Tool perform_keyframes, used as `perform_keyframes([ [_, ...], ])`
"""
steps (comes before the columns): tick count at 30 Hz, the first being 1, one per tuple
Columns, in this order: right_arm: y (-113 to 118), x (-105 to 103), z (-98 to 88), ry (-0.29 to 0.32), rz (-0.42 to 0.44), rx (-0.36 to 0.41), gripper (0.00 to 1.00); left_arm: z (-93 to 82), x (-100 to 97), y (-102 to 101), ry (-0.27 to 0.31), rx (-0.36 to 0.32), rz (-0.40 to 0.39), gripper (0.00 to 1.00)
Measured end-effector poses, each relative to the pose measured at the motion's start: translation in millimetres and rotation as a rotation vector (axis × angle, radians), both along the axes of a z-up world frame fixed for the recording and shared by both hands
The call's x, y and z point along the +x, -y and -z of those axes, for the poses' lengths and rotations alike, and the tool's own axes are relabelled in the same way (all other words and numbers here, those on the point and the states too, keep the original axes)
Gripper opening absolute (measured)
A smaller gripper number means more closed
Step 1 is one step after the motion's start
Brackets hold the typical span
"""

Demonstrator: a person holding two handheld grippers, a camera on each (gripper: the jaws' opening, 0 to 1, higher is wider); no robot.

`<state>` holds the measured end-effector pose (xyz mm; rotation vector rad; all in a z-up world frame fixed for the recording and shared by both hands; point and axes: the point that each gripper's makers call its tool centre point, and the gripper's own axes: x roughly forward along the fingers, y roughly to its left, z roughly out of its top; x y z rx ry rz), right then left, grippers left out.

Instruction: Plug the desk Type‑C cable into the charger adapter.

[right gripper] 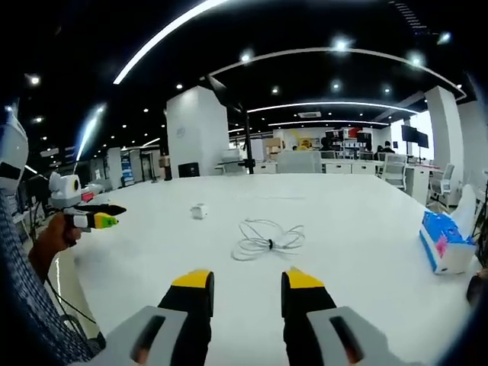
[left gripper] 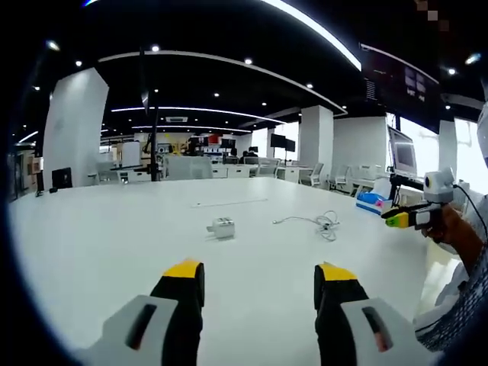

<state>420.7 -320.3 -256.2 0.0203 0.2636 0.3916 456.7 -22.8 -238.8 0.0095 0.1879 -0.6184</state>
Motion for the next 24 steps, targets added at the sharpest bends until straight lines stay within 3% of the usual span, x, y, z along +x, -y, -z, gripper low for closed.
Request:
perform_keyframes([
  [6, 2, 7, -1.0, -0.003, -0.006, -0.061, 0.35, 5.9, 11.6, -11, 0.013, 0.057, -0.032, 0.6],
  [14, 16, 13, -0.3, 0.009, 0.023, -0.106, 0.34, 13.7, 23.9, -4, -0.023, 0.044, -0.015, 0.6],
  [20, 26, 15, 4.3, -0.01, 0.048, -0.136, 0.36, 19.4, 29.1, -8, -0.019, 0.091, -0.009, 0.6],
  [24, 28, 18, 1.0, -0.005, 0.045, -0.158, 0.38, 11.6, 33.7, -11, -0.021, 0.059, -0.005, 0.59],
])
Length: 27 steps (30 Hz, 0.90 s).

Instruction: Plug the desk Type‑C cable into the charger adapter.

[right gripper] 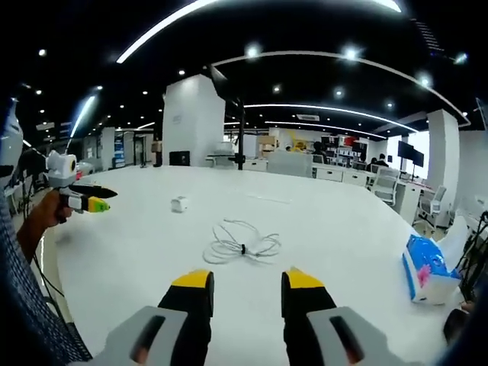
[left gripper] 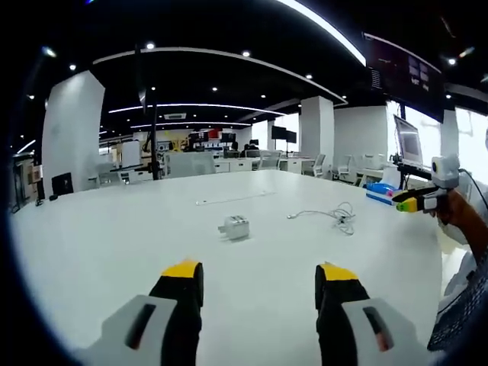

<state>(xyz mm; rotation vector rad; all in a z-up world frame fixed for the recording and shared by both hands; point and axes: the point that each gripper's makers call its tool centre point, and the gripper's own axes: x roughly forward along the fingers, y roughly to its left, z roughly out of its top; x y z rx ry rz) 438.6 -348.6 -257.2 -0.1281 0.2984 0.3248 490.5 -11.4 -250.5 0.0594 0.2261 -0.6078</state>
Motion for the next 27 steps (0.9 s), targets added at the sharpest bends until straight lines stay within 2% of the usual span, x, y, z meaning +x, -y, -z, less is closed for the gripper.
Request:
perform_keyframes([
  [4, -2, 5, -5.6, 0.011, -0.013, 0.034, 0.35, -4.3, 5.3, 1, 0.007, 0.016, 0.002, 0.59],
  [8, -4, 7, -3.9, 0.002, -0.019, 0.031, 0.3, -8.8, 6.3, 1, 0.011, -0.009, 0.008, 0.6],
  [10, -4, 7, -3.8, 0.003, -0.018, 0.029, 0.3, -9.7, 6.4, 1, 0.013, -0.011, 0.008, 0.6],
  [11, -7, 9, -6.2, 0.016, -0.025, 0.019, 0.31, -12.3, 7.4, 2, 0.033, 0.012, 0.019, 0.6],
  [14, -7, 11, -6.8, 0.016, -0.027, 0.025, 0.33, -12.0, 7.8, 3, 0.031, 0.014, 0.021, 0.6],
  [21, -7, 16, -7.3, 0.007, -0.031, 0.03, 0.32, -10.7, 12.2, 6, 0.011, -0.002, 0.038, 0.63],
  [27, -12, 23, -8.8, -0.001, -0.063, 0.038, 0.36, -11.1, 15.7, 11, -0.03, -0.027, 0.052, 0.65],
])
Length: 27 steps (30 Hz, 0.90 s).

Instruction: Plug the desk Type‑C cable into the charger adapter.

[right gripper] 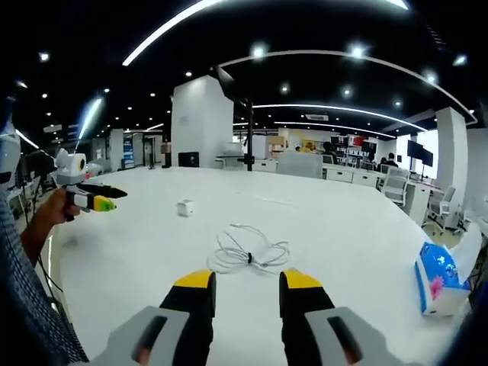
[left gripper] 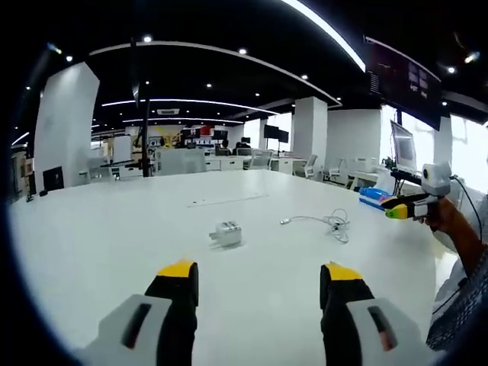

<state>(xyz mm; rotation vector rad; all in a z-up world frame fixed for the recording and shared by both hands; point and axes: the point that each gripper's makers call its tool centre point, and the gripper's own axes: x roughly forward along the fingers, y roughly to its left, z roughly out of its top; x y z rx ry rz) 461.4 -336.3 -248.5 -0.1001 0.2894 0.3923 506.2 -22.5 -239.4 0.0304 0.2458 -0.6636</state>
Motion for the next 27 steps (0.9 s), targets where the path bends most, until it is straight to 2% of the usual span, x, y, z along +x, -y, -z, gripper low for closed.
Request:
perform_keyframes([
  [4, -4, 9, -4.4, 0.01, -0.019, -0.007, 0.36, -6.1, 5.7, 1, 0.02, 0.006, -0.005, 0.65],
  [7, -5, 15, -8.0, 0.011, -0.028, 0.024, 0.37, -5.2, 10.4, -1, 0.016, 0.011, -0.009, 0.65],
  [17, -4, 36, -2.1, -0.008, -0.007, -0.003, 0.37, 0.9, 31.9, -5, -0.005, 0.027, -0.033, 0.65],
  [24, -1, 38, -1.3, -0.013, 0.001, -0.007, 0.36, 0.3, 34.0, -2, -0.002, 0.036, -0.019, 0.65],
  [27, 1, 39, -4.2, -0.005, -0.001, -0.004, 0.34, -1.1, 35.0, 0, -0.003, 0.015, -0.022, 0.65],
])
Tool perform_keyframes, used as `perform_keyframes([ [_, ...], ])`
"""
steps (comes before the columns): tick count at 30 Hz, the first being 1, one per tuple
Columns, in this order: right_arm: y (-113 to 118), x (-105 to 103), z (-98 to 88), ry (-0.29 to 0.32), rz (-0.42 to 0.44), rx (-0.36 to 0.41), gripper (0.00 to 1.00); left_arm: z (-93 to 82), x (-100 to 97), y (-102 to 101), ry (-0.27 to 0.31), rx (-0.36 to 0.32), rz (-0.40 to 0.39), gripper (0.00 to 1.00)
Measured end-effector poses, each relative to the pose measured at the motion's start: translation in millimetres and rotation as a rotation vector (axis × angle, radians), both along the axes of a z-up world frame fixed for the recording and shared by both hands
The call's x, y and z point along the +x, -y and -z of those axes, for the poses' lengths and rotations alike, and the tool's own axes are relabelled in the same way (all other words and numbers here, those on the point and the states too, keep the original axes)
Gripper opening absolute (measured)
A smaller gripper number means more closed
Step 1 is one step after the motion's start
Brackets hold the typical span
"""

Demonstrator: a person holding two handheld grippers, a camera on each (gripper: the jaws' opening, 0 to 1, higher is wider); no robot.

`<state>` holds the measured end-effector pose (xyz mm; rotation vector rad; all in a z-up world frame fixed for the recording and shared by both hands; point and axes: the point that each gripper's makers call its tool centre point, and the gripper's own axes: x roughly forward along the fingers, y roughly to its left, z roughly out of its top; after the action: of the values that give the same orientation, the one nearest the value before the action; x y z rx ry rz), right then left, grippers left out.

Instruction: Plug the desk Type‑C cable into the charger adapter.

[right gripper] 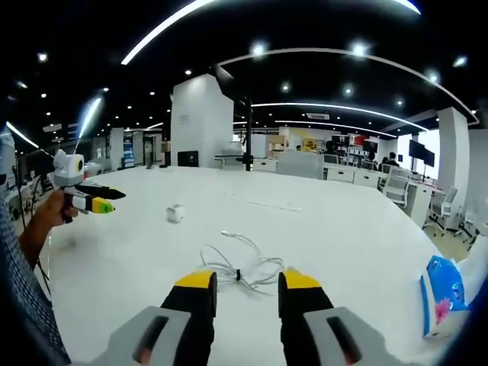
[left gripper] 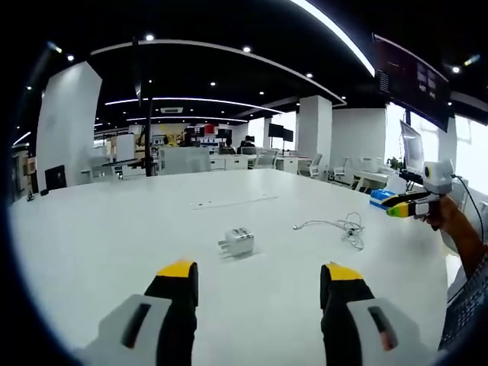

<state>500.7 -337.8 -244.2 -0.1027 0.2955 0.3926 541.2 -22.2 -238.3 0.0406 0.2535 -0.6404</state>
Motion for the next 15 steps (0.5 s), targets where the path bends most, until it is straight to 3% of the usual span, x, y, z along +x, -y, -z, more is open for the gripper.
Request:
perform_keyframes([
  [9, 1, 5, -0.6, -0.009, -0.023, -0.001, 0.33, 0.1, 0.6, 0, 0.002, -0.008, -0.026, 0.65],
  [15, -2, 12, -3.8, -0.003, -0.043, -0.003, 0.33, 2.1, 2.6, 0, 0.0, 0.032, -0.024, 0.66],
])
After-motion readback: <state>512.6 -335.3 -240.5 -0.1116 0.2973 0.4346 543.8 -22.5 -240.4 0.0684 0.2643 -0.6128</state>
